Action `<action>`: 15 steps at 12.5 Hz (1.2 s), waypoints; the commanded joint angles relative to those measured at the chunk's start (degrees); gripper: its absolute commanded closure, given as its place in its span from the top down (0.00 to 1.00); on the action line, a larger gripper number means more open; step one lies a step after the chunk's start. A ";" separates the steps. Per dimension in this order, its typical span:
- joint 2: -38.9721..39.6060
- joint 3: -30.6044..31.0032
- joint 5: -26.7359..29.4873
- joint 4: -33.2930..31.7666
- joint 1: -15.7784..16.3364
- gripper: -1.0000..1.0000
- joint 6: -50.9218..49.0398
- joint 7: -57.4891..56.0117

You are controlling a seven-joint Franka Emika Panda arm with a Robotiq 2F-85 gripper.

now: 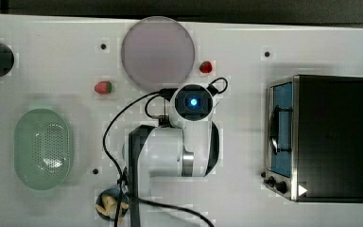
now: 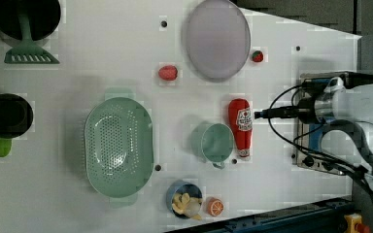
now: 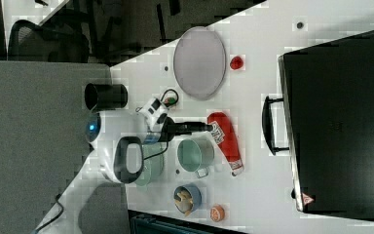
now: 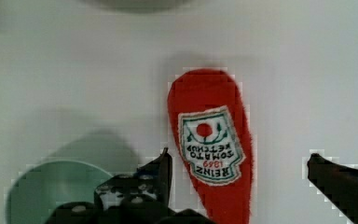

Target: Pick Ketchup from the table and place it in strainer.

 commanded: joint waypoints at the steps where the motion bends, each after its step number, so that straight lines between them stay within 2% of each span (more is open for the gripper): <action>1: 4.40 0.15 -0.71 -2.87 0.81 1.00 4.50 -2.20; 4: 8.45 0.14 -5.17 -2.87 1.00 1.00 9.51 -2.33; 8: 12.24 0.16 -5.68 -2.93 1.32 1.00 12.16 -2.32; 9: 12.57 0.18 -5.68 -2.92 1.35 0.96 12.79 -2.31; 11: 12.58 0.08 -5.68 -3.28 1.37 0.72 13.45 -2.33; 12: 12.04 0.09 -5.68 -3.14 1.38 0.63 13.75 -2.33; 15: 7.21 0.21 -5.57 -3.15 1.38 0.63 12.87 -1.82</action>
